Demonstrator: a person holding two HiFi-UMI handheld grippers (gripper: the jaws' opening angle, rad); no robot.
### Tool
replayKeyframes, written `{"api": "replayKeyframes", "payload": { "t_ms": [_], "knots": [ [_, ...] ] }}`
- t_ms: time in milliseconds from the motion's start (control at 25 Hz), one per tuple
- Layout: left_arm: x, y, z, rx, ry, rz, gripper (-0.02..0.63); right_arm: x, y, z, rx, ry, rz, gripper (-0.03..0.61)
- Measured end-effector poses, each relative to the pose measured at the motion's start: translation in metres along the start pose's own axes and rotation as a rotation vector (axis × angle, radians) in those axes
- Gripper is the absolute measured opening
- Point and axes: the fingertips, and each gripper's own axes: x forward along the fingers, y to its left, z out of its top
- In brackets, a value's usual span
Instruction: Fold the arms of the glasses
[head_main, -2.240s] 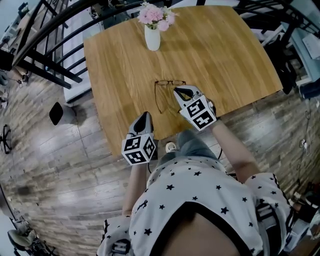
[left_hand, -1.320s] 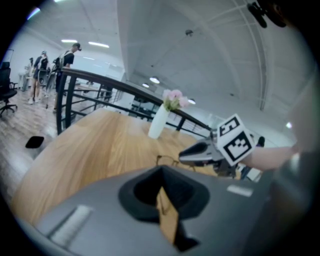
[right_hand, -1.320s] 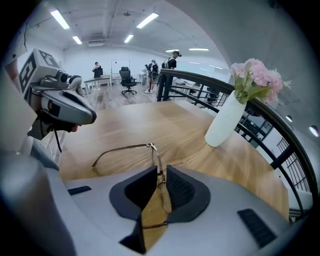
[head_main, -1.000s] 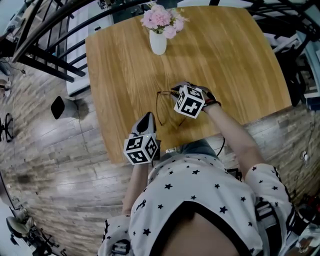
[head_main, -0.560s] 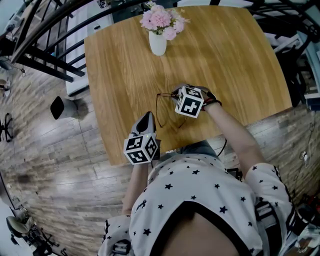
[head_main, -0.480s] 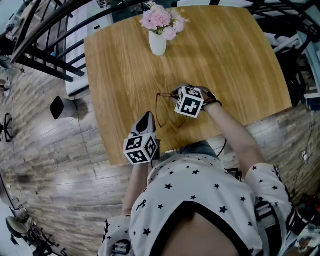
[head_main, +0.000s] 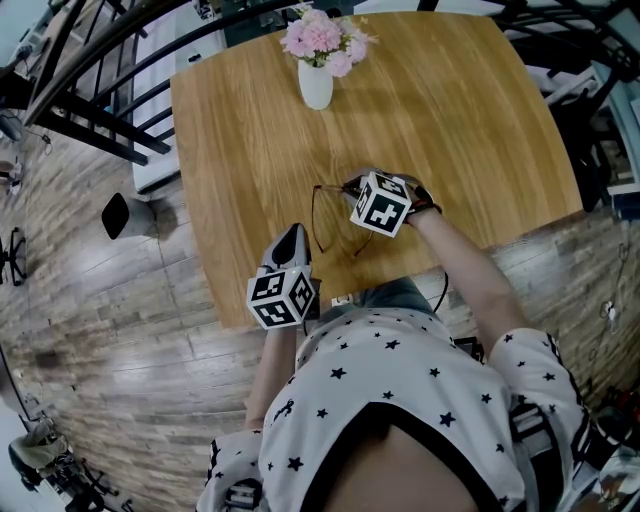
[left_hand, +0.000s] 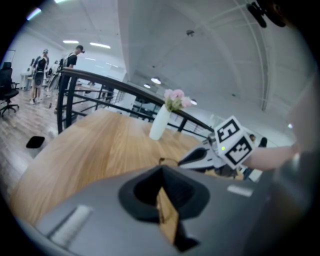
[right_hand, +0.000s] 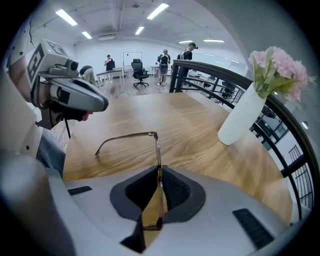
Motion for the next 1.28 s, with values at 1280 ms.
{"api": "replayKeyframes", "payload": {
  "t_ms": [1280],
  "knots": [
    [-0.061,-0.027,-0.015,0.108,-0.031,-0.08,0.068,-0.092,0.025,0.016,0.259,-0.164,-0.299,0.021]
  ]
}}
